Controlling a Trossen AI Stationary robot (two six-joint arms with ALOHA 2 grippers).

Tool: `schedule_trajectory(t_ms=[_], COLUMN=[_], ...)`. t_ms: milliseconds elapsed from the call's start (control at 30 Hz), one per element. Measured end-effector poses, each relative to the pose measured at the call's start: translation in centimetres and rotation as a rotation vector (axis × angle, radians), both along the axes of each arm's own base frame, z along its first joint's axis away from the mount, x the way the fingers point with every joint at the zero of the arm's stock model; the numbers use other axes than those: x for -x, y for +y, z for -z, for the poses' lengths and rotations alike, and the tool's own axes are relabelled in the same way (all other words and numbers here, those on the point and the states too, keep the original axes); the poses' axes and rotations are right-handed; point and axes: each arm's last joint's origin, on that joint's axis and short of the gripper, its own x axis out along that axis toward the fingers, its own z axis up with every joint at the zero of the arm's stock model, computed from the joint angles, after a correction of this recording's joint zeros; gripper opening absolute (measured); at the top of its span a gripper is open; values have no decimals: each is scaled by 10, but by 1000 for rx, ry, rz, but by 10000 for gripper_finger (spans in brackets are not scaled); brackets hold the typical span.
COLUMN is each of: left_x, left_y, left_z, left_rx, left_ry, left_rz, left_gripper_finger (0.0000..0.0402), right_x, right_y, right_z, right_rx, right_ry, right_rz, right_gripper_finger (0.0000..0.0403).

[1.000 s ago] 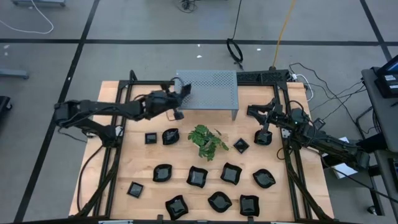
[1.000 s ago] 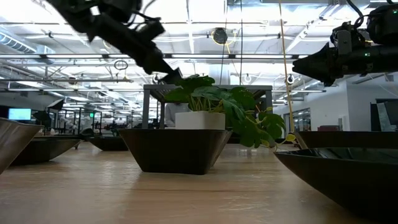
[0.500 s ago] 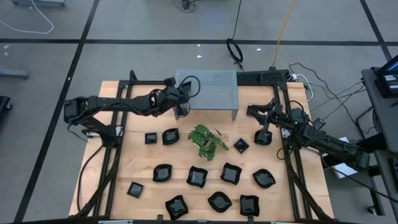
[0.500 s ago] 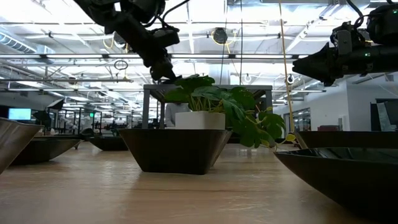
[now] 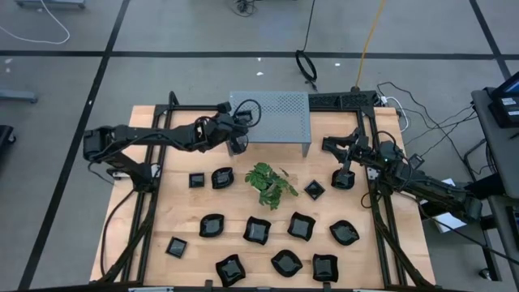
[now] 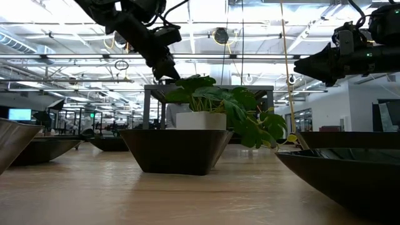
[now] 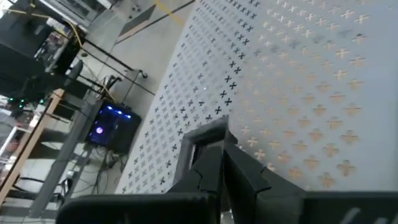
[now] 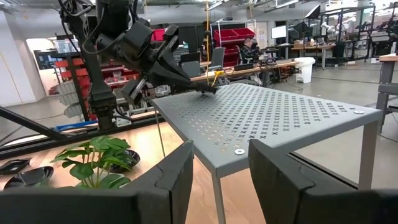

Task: Pick & Place Mini shaped plates
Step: Put the black square plate on the shelf, then stack the black square plate on top of the other black square plate on the shelf

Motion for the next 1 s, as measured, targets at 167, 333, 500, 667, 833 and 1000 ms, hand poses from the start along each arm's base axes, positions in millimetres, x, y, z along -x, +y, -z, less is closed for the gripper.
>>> schedule_trajectory(t_ms=[167, 333, 500, 667, 833, 1000], left_x=[-1, -5, -2, 13, 39, 67], left_y=[0, -9, -38, -80, -114, -134], left_z=[-3, -7, -22, -25, -8, 17], left_rx=[-12, -37, -8, 197, 516, 753], left_ry=[-49, -89, -190, -221, 2, 312], left_rz=[-49, -61, -68, -23, 59, -27], left_gripper_finger=[44, 111, 158, 170, 170, 170], right_x=[0, 0, 0, 0, 0, 0], right_y=[0, 0, 0, 0, 0, 0], right_z=[0, 0, 0, 0, 0, 0], right_rx=[0, 0, 0, -1, 0, 0], right_ry=[0, 0, 0, 1, 0, 0], right_rz=[0, 0, 0, 0, 0, 0], right_gripper_finger=[141, 141, 141, 141, 141, 141])
